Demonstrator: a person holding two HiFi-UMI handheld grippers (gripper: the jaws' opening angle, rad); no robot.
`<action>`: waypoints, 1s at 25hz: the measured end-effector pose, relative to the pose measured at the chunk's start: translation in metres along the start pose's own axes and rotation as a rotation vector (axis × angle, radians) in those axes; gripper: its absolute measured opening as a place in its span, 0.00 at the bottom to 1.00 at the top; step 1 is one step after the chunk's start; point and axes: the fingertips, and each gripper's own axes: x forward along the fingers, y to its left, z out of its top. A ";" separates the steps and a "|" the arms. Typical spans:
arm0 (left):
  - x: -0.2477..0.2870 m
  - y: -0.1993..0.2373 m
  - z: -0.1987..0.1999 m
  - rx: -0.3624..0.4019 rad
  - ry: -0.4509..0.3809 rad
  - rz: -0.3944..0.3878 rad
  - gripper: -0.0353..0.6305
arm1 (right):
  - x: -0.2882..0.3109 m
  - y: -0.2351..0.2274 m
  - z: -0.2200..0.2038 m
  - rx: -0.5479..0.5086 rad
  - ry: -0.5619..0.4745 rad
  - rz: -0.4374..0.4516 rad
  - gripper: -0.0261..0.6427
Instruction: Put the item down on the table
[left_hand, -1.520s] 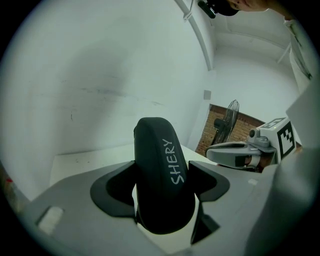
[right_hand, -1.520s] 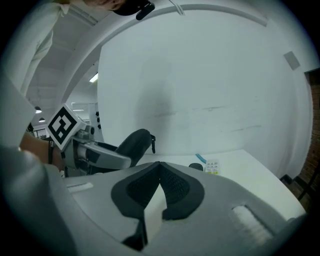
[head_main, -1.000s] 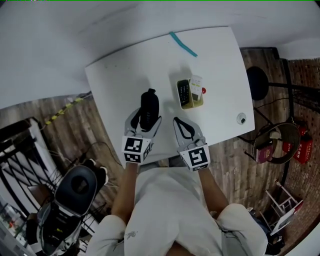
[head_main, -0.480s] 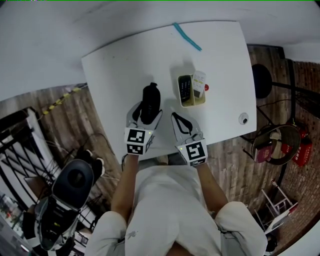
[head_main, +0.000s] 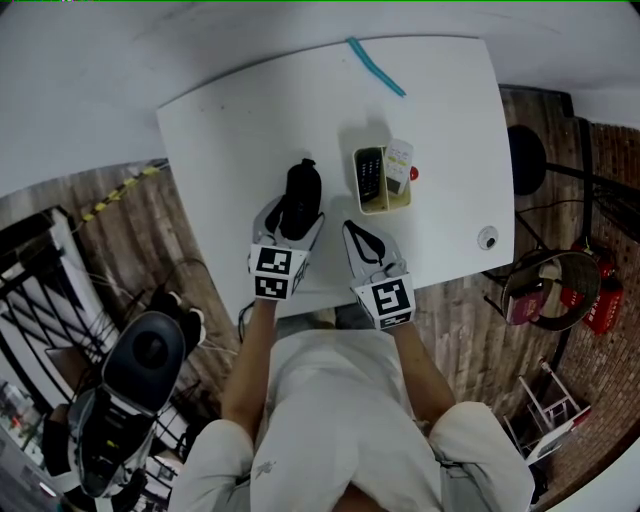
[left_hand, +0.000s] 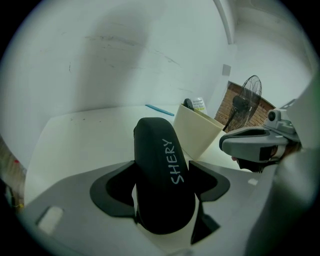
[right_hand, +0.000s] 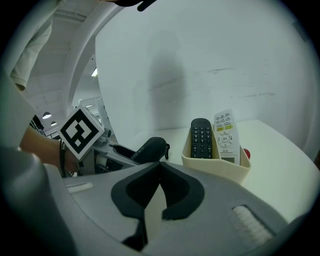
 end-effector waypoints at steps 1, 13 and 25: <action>0.002 0.000 -0.001 -0.001 0.005 0.002 0.59 | 0.000 -0.001 -0.001 0.000 0.001 0.000 0.04; 0.016 0.001 -0.002 0.029 0.037 0.017 0.59 | 0.000 -0.004 -0.005 0.009 0.010 0.001 0.04; 0.019 -0.001 0.000 0.065 0.044 0.010 0.59 | -0.001 -0.004 -0.003 0.012 0.005 -0.007 0.04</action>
